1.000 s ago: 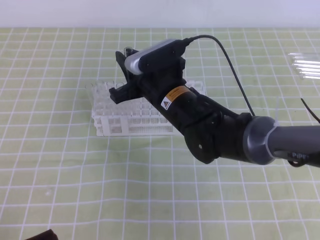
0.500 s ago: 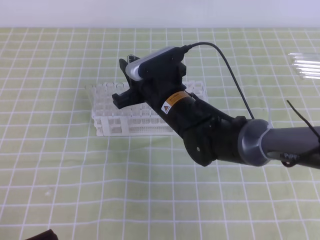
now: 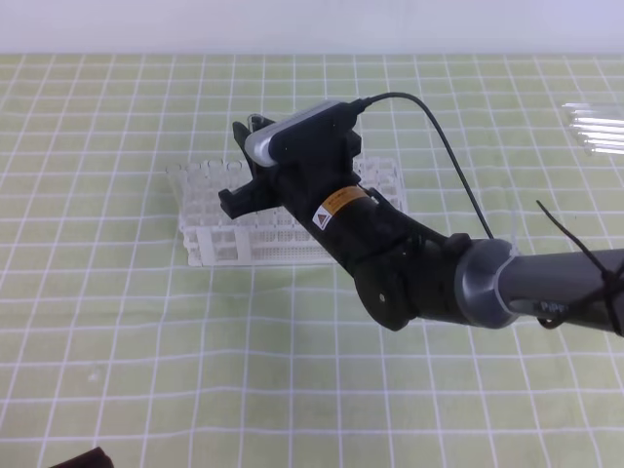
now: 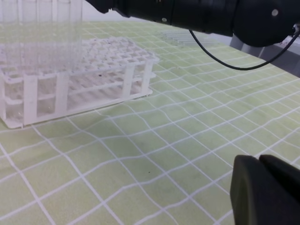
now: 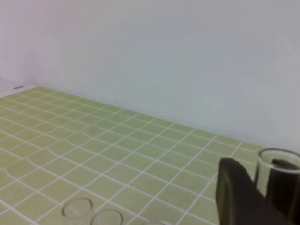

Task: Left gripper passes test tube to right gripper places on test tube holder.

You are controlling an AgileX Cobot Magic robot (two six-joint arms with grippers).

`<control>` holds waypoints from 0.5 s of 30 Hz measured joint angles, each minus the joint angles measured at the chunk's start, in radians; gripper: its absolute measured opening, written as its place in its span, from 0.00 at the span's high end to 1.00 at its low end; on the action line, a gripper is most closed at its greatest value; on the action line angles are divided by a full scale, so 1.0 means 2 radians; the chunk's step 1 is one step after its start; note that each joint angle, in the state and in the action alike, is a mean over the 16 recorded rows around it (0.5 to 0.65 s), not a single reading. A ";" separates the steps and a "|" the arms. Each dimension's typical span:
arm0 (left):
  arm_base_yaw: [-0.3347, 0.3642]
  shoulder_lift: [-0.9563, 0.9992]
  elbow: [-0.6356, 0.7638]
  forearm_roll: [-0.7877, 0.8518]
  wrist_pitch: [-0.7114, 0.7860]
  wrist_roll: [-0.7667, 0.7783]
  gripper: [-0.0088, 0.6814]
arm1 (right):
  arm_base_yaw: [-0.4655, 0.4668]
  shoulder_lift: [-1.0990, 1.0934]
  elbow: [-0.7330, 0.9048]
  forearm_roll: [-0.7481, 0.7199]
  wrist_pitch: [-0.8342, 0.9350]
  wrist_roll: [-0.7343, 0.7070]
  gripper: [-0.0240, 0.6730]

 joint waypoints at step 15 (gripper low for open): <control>0.000 0.001 0.001 0.000 0.000 0.000 0.99 | 0.000 0.018 0.000 0.001 -0.020 0.000 0.95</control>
